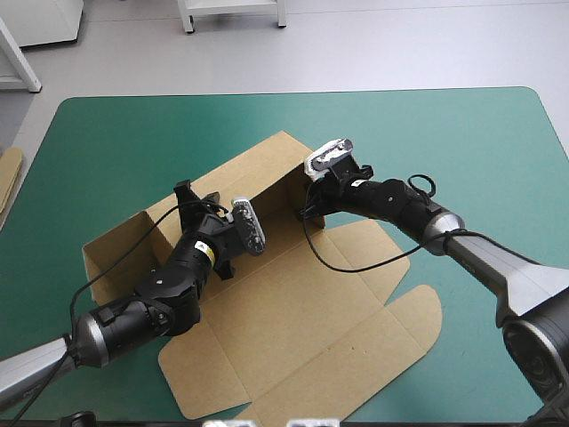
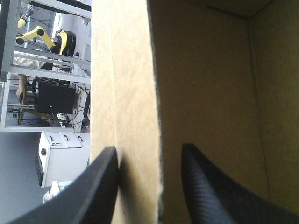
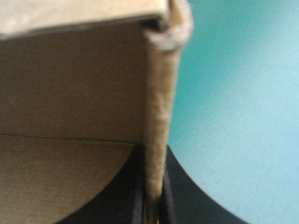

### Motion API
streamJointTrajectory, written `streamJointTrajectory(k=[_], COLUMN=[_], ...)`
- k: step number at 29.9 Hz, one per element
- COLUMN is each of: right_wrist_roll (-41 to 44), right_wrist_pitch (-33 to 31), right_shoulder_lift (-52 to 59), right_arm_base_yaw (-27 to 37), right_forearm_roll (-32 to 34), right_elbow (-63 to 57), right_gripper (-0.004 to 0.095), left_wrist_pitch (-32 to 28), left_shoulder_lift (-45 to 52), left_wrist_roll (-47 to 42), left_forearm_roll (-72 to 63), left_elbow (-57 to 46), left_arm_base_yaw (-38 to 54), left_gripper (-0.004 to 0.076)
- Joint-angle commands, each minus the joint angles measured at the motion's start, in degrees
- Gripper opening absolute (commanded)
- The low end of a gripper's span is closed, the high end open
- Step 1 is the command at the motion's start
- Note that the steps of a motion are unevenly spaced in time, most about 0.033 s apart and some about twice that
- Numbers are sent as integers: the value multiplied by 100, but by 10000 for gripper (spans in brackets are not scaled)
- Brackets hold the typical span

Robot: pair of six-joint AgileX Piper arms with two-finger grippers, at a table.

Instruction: Fold the box

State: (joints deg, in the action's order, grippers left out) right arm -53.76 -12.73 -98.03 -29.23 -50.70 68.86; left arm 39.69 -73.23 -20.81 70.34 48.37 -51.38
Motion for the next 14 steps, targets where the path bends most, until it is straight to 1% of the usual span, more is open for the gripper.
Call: streamJointTrajectory(k=[1, 6, 11, 14], right_wrist_roll=[120, 161, 197, 197], right_wrist_pitch=[-32, 21, 83, 152], right_shoulder_lift=[179, 179, 179, 179], right_arm_base_yaw=[-44, -44, -44, -44], right_forearm_roll=[-115, -124, -161, -161], right_elbow=[139, 139, 139, 139], right_gripper=[-9, -7, -6, -3], left_wrist_pitch=[-37, 272, 379, 470], left_shoulder_lift=[127, 127, 127, 137], left_wrist_roll=[-104, -123, -137, -137], left_forearm_roll=[98, 98, 119, 32], left_elbow=[120, 236, 342, 395], left_arm_base_yaw=[-231, -520, -551, -607], left_gripper=[309, 309, 309, 329])
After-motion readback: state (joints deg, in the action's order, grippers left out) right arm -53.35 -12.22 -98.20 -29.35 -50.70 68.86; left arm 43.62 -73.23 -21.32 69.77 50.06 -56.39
